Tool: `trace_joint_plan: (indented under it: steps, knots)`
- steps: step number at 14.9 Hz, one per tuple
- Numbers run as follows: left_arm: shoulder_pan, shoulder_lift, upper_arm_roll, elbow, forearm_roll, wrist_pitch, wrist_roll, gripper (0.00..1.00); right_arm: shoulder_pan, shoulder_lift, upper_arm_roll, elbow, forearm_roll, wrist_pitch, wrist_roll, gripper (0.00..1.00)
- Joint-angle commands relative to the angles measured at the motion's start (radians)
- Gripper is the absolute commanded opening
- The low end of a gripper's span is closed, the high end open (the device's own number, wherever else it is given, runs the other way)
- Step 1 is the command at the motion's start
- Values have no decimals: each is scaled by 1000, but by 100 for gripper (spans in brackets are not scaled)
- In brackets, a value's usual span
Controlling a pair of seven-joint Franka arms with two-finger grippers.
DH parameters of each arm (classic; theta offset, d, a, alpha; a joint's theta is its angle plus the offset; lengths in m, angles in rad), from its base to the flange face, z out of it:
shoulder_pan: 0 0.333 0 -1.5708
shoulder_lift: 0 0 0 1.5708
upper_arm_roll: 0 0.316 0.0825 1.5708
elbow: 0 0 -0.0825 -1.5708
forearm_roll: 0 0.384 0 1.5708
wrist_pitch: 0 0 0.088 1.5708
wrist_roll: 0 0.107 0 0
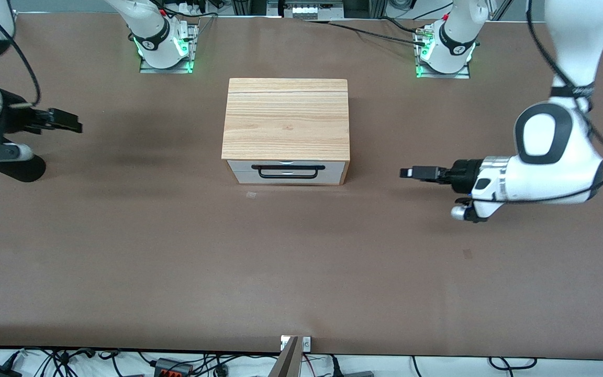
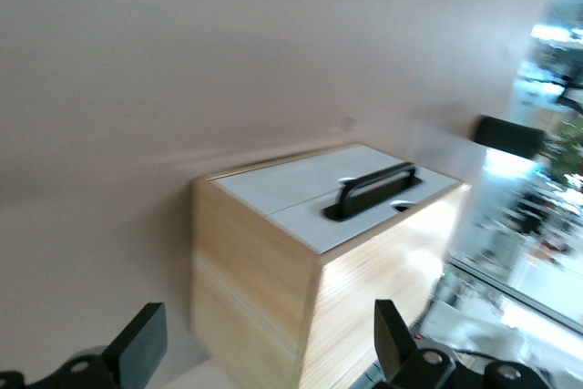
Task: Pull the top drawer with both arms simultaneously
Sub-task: 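Move the left gripper toward the handle while the right gripper approaches too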
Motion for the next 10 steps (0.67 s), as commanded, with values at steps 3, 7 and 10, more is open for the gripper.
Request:
trace_joint_plan:
  steps: [3,7,10]
  knots:
    - [-23,199,-4,39,-261,-2,448,100,22,122,2,1,323,-59,-17,100]
    - [-128,265,-9,36,-508,3,517,100,25,218,2,-19,627,-13,-77,100]
    - [-188,294,-10,23,-606,1,510,100,66,245,2,-98,799,91,-180,100]
